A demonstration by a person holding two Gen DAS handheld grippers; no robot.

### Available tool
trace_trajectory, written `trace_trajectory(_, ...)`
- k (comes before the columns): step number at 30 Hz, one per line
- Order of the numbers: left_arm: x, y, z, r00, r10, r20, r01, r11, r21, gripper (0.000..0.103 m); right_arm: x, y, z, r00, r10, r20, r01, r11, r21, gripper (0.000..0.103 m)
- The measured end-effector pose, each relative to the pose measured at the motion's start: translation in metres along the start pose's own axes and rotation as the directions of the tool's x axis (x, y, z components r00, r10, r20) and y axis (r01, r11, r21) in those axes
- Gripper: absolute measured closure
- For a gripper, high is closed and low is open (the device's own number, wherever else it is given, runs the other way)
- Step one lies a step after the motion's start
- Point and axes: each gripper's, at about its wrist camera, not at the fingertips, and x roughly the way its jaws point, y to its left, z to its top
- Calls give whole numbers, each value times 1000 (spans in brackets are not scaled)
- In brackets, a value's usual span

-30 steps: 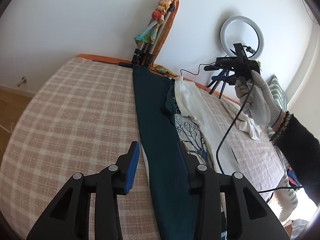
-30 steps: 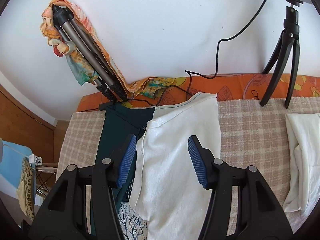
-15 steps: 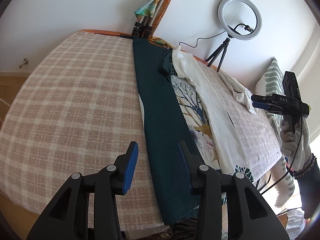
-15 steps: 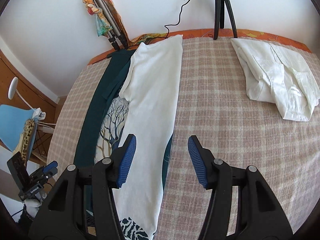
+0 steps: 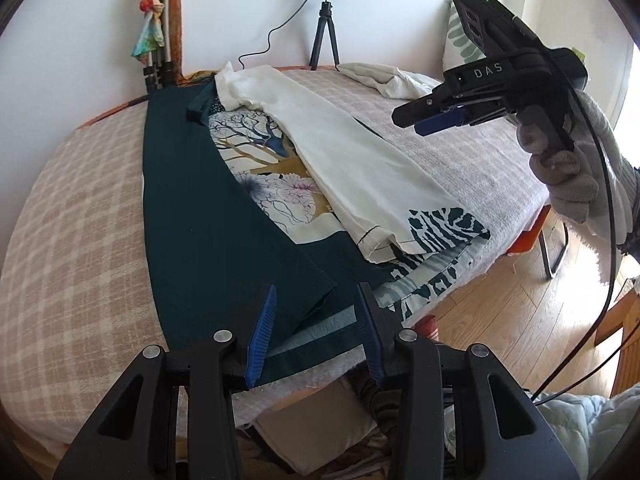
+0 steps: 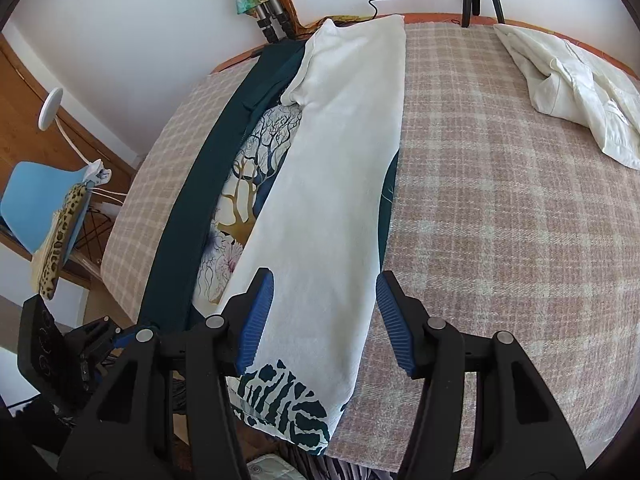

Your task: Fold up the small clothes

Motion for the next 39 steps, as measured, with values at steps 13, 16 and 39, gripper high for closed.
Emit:
trace_trajectory(13, 14, 0, -2, 999, 42, 18, -42, 999, 11, 91, 25, 10, -30, 983, -168, -69, 161, 983, -89, 46)
trace_trajectory(16, 14, -3, -2, 999, 29, 24, -29, 999, 23, 96, 30, 11, -36, 973, -216, -85, 207, 973, -105, 46)
trace_trajectory(39, 12, -19, 3, 996, -68, 63, 65, 997, 45, 101, 4, 28, 26, 994, -102, -38, 97, 989, -113, 57)
